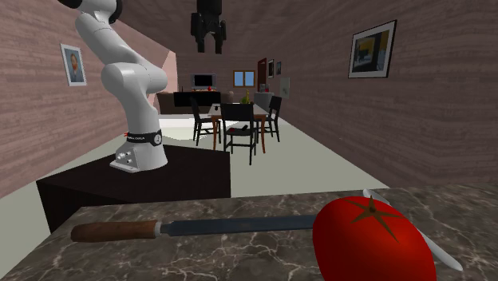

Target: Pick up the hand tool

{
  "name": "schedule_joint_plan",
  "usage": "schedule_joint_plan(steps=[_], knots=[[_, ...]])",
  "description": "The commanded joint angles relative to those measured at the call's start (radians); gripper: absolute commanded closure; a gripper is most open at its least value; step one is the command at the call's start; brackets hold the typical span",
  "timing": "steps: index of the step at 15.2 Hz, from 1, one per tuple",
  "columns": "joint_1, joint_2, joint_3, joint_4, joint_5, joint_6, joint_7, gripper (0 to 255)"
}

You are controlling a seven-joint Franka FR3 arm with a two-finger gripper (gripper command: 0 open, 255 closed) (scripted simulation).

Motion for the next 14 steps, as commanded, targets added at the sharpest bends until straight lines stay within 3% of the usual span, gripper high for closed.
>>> schedule_joint_plan(steps=[1,7,14], knots=[[0.000,0.000,0.000,0.000,0.000,0.000,0.000,0],[-0.023,0.048,-0.109,-0.083,-0.104,0.135,-0.183,0],[-0.046,0.182,-0.241,-0.114,-0.206,0.319,-0.387,0]])
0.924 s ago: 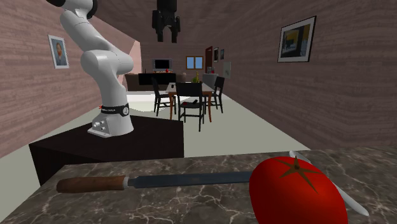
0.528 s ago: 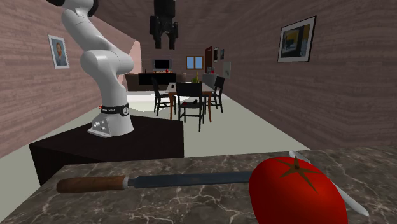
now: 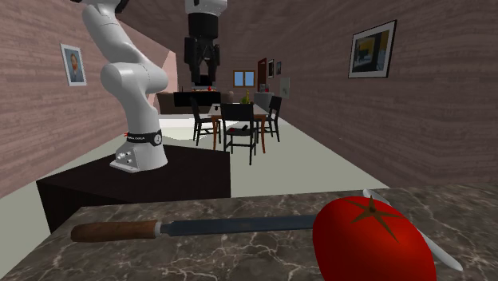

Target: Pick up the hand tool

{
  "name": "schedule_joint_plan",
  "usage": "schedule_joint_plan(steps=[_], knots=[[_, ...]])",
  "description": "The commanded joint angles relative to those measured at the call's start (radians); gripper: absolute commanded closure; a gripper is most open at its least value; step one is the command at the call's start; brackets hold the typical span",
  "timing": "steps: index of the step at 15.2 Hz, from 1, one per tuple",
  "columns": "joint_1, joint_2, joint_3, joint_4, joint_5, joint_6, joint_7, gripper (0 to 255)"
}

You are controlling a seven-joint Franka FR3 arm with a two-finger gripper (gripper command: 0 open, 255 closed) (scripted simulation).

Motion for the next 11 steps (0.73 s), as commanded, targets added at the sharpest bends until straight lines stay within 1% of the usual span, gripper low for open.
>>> schedule_joint_plan(steps=[1,6,9,11], knots=[[-0.005,0.047,-0.038,0.000,-0.025,0.055,-0.061,0],[-0.008,0.197,-0.131,0.032,-0.059,0.193,-0.206,0],[-0.004,0.301,-0.184,0.070,-0.057,0.272,-0.299,0],[0.001,0.376,-0.217,0.102,-0.044,0.321,-0.364,0]])
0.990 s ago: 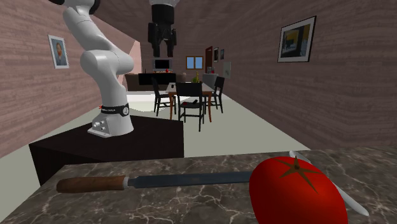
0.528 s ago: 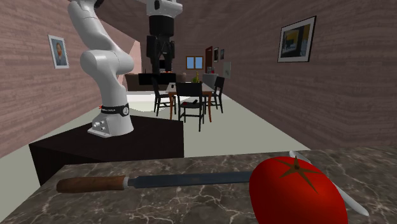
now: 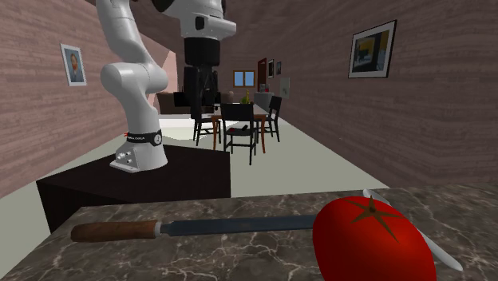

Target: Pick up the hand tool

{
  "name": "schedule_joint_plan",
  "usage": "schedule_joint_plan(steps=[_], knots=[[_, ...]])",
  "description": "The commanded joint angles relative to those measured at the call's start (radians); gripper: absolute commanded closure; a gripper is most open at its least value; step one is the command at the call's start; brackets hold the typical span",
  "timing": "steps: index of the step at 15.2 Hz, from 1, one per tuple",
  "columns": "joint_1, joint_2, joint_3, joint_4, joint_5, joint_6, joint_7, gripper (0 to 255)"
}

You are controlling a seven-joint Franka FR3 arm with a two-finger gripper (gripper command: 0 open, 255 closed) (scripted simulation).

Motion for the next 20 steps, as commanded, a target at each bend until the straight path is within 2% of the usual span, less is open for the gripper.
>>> schedule_joint_plan(steps=[1,5,9,16,20], knots=[[0.008,0.080,-0.030,0.036,0.019,0.051,-0.065,0],[0.011,0.244,-0.079,0.123,0.088,0.134,-0.212,0],[-0.010,0.415,-0.094,0.233,0.190,0.192,-0.367,0],[-0.116,0.702,-0.040,0.481,0.348,0.229,-0.594,0],[-0.134,0.749,-0.022,0.496,0.370,0.260,-0.614,0]])
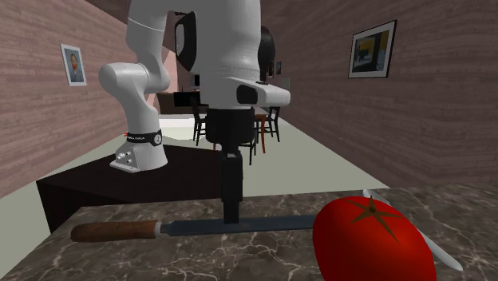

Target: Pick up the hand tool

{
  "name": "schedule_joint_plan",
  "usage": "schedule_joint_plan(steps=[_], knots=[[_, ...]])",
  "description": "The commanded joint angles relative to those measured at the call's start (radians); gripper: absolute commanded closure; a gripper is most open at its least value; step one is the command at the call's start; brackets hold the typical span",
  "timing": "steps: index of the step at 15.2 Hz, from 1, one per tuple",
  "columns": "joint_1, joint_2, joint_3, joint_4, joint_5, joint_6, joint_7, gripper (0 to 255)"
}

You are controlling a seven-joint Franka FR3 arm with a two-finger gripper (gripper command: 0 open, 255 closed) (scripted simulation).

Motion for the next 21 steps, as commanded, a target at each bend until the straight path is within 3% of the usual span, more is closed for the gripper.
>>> schedule_joint_plan(steps=[1,6,7,16,21], knots=[[-0.007,0.026,0.009,0.006,0.013,0.019,-0.008,0],[-0.017,0.058,0.022,0.002,0.031,0.054,-0.018,0],[-0.017,0.059,0.023,0.002,0.032,0.054,-0.017,255],[-0.017,0.058,0.022,0.002,0.031,0.054,-0.018,255],[-0.003,0.013,0.004,0.008,0.006,0.004,-0.004,255]])
